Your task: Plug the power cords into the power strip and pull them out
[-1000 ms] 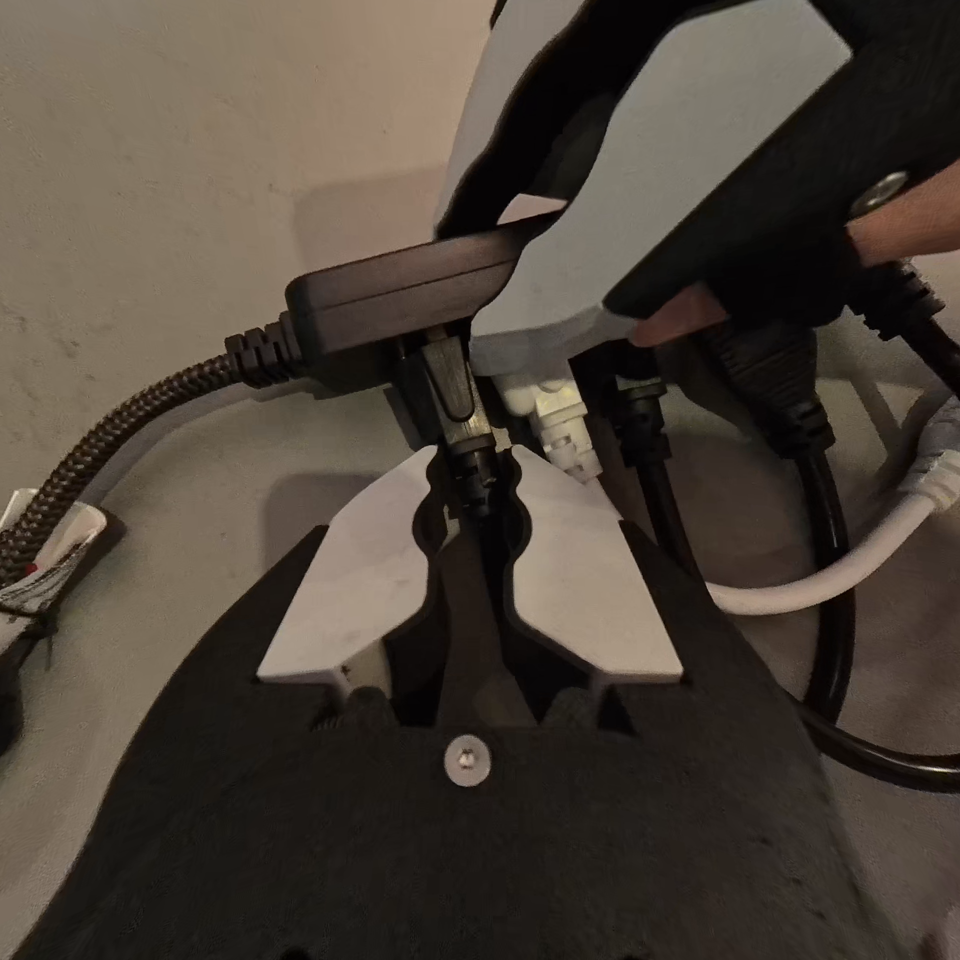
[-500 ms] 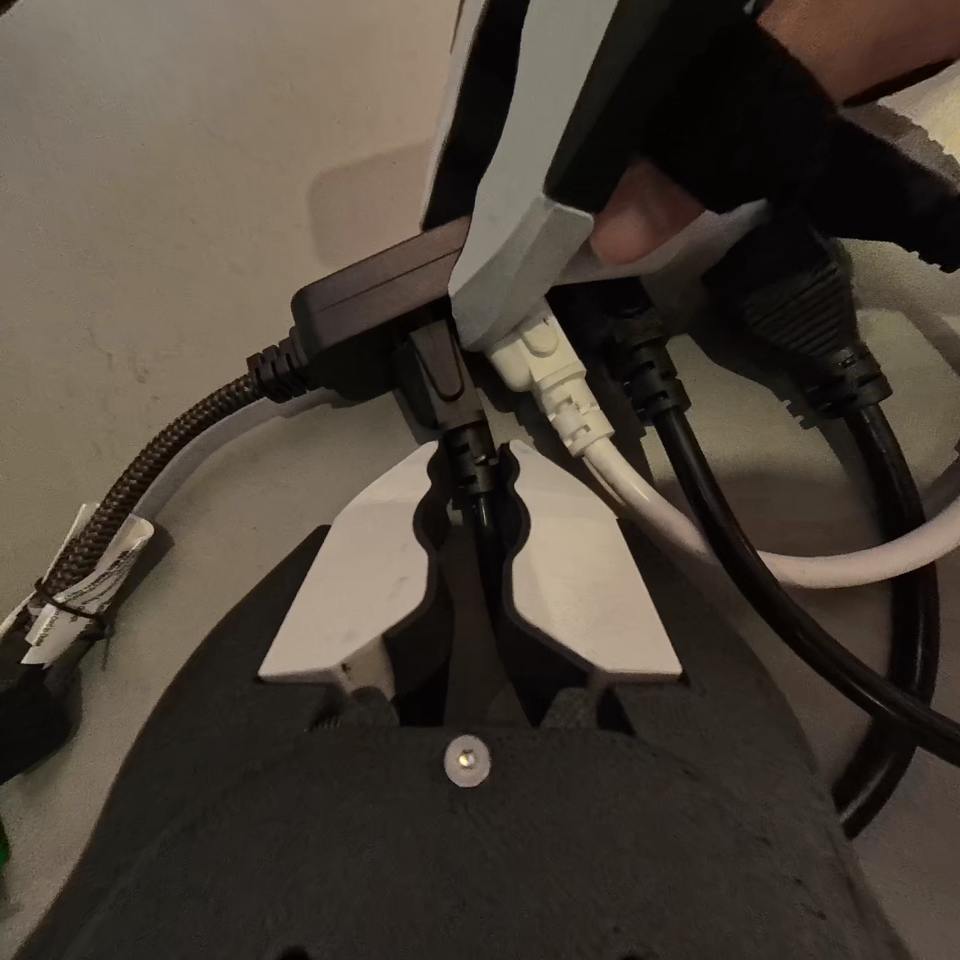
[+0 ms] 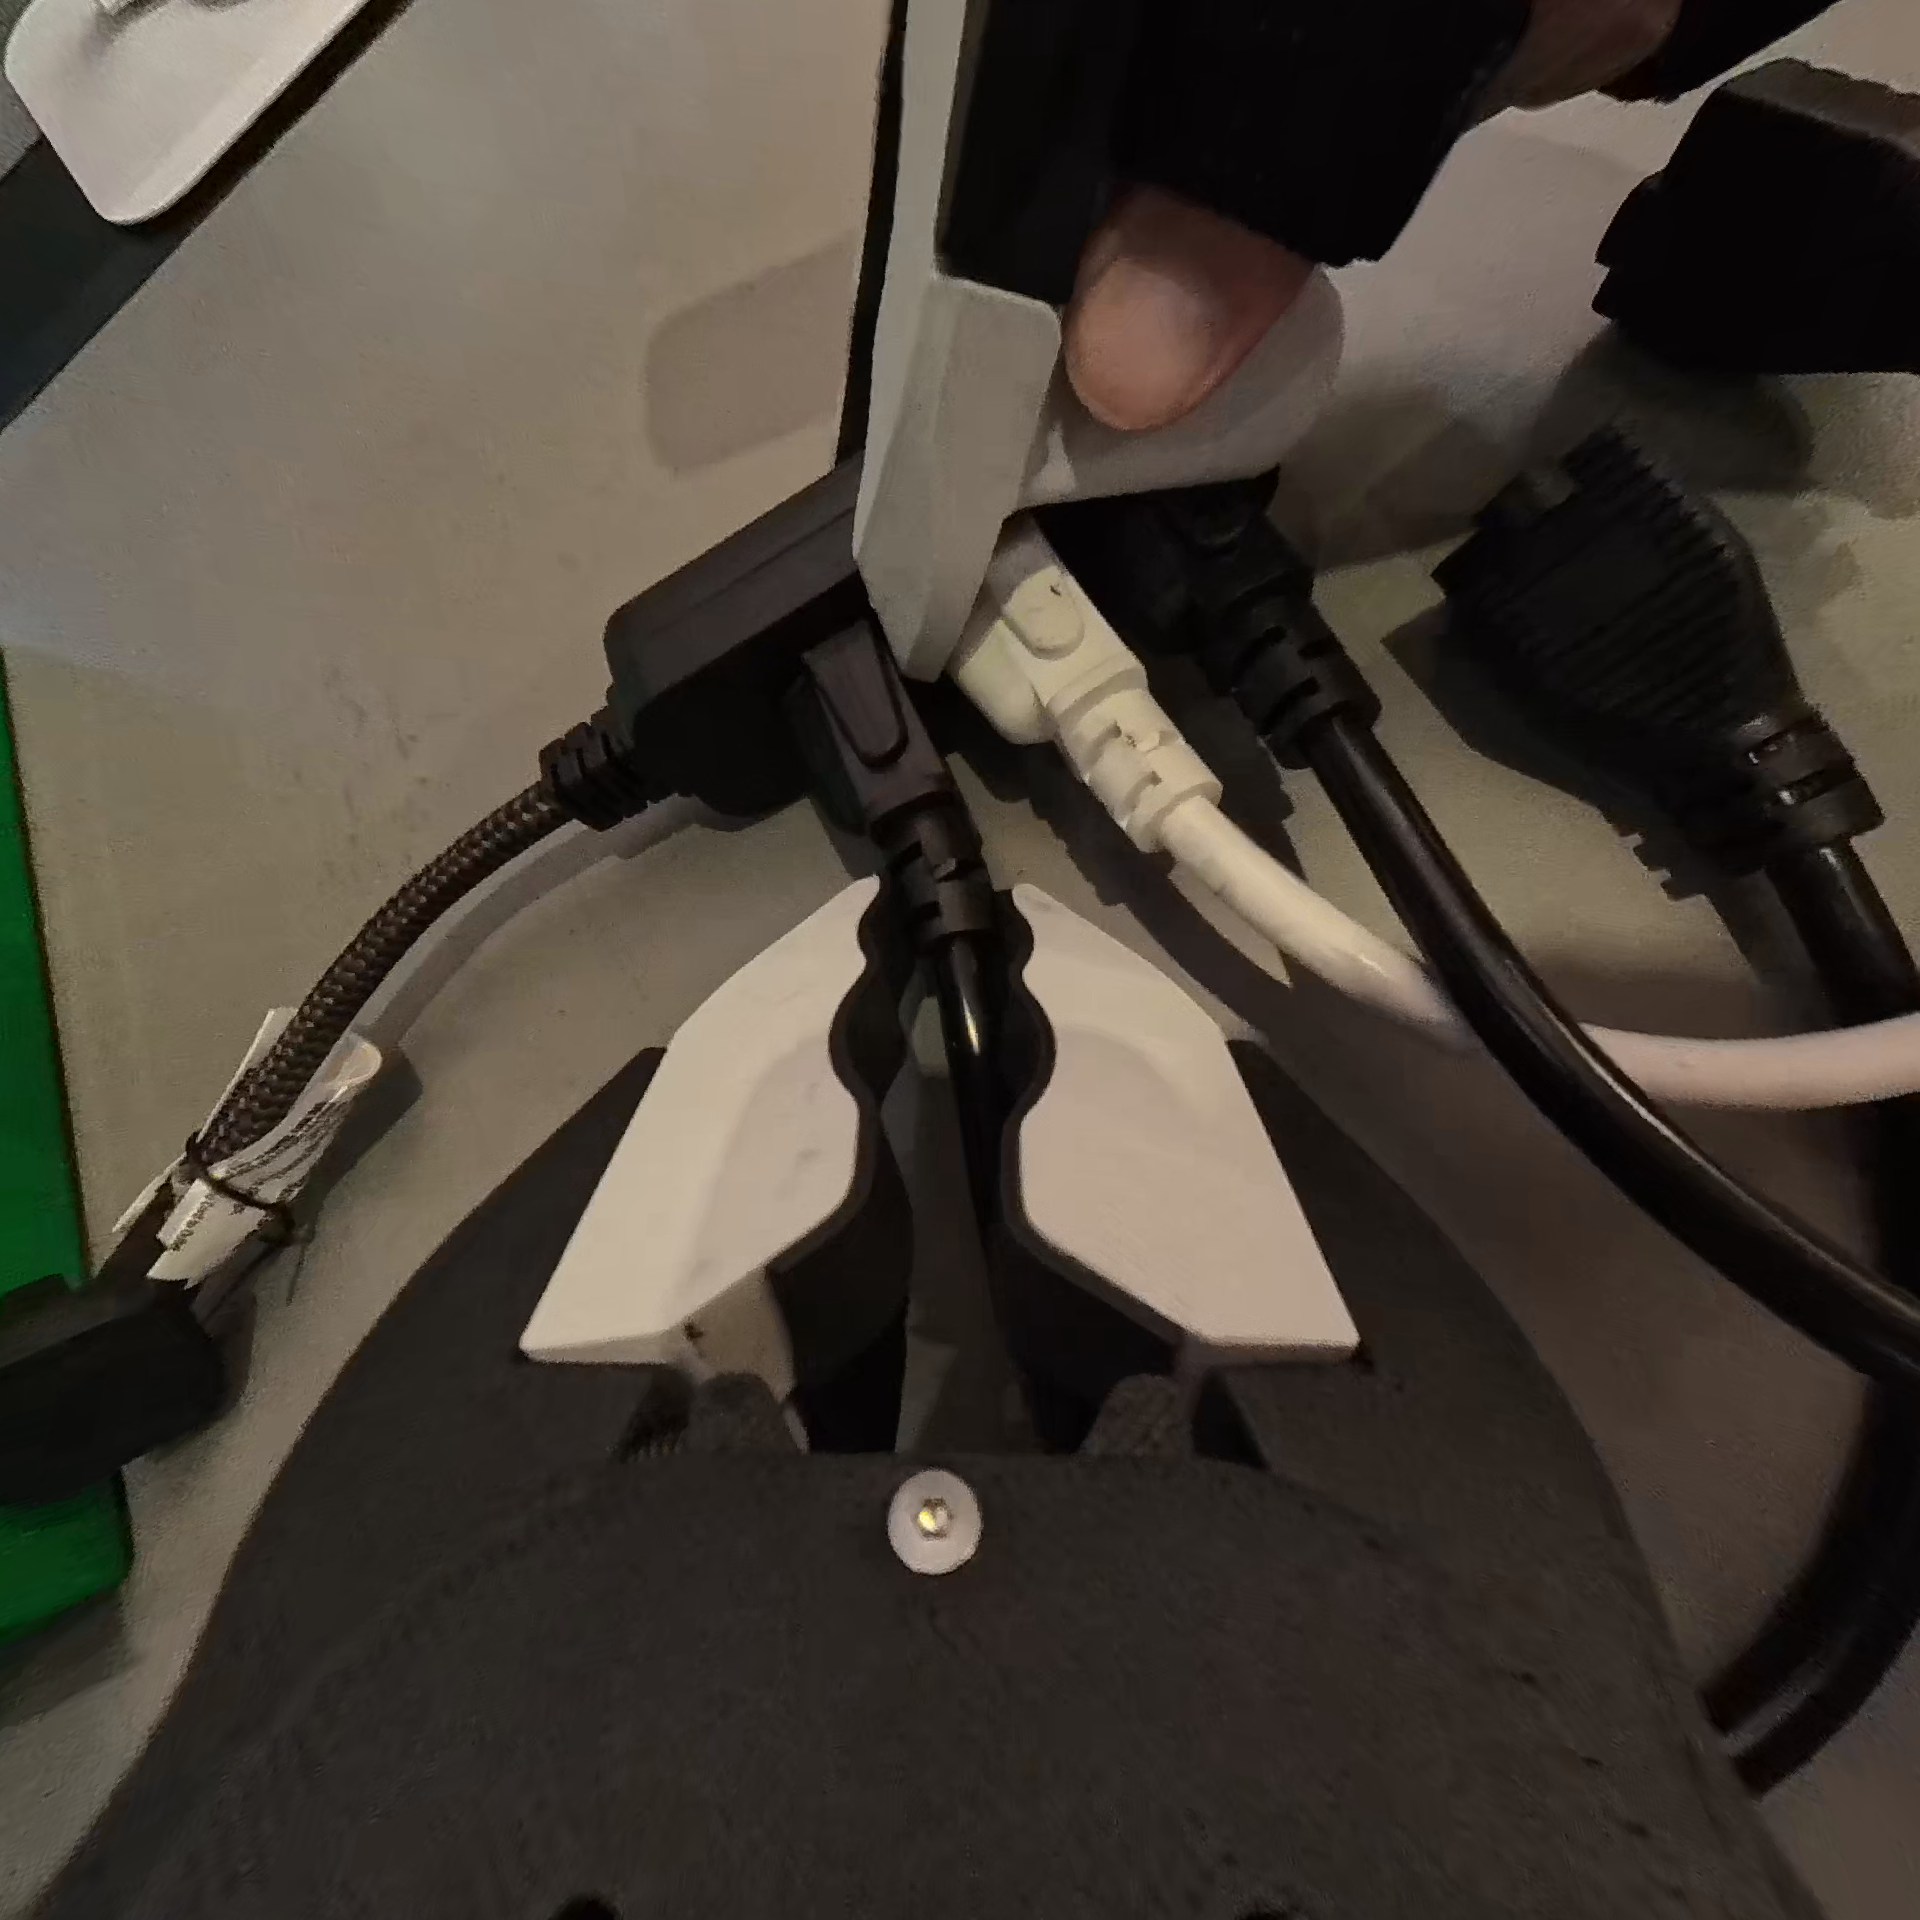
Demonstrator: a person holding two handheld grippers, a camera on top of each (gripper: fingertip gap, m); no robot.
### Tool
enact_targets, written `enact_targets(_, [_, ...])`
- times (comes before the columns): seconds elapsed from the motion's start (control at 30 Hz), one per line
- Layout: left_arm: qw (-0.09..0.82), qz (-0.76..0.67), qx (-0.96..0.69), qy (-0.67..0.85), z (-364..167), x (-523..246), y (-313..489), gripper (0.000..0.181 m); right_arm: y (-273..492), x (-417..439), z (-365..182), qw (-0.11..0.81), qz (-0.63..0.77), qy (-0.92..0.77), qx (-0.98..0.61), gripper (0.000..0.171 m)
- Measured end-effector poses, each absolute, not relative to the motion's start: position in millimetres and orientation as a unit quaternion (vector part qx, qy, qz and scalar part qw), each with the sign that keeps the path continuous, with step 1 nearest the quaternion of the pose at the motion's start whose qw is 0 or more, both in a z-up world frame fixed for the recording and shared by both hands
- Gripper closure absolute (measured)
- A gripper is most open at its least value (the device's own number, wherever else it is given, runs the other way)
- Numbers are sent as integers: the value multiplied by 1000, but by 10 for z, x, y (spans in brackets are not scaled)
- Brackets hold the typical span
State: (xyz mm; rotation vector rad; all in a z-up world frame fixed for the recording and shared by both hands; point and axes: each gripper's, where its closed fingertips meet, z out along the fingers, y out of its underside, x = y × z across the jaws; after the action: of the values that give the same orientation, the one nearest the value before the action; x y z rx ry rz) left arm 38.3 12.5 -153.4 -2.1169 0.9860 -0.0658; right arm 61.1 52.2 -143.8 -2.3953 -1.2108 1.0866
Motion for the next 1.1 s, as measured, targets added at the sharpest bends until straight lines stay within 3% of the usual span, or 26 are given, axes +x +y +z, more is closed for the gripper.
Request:
enact_targets(0.03, [395, -27, -834, 385, -1529, 382, 118, 167, 520, 609, -1437, 120, 376, -416, -819, 134])
enact_targets(0.2, [394, -44, -843, 365, -1527, 349, 43, 172, 528, 614, -1435, 116, 376, -421, -817, 134])
enact_targets(0.33, [361, -142, -863, 324, -1559, 386, -32, 176, 515, 638, -1439, 140, 315, -455, -821, 136])
enact_targets(0.47, [348, -141, -867, 327, -1573, 406, -21, 176, 513, 692, -1428, 185, 269, -445, -834, 138])
enact_targets(0.6, [326, -177, -874, 315, -1566, 450, -34, 176, 508, 730, -1417, 201, 292, -401, -845, 138])
enact_targets(1.1, [347, -50, -866, 357, -1575, 426, -74, 176, 474, 741, -1413, 198, 289, -409, -842, 139])
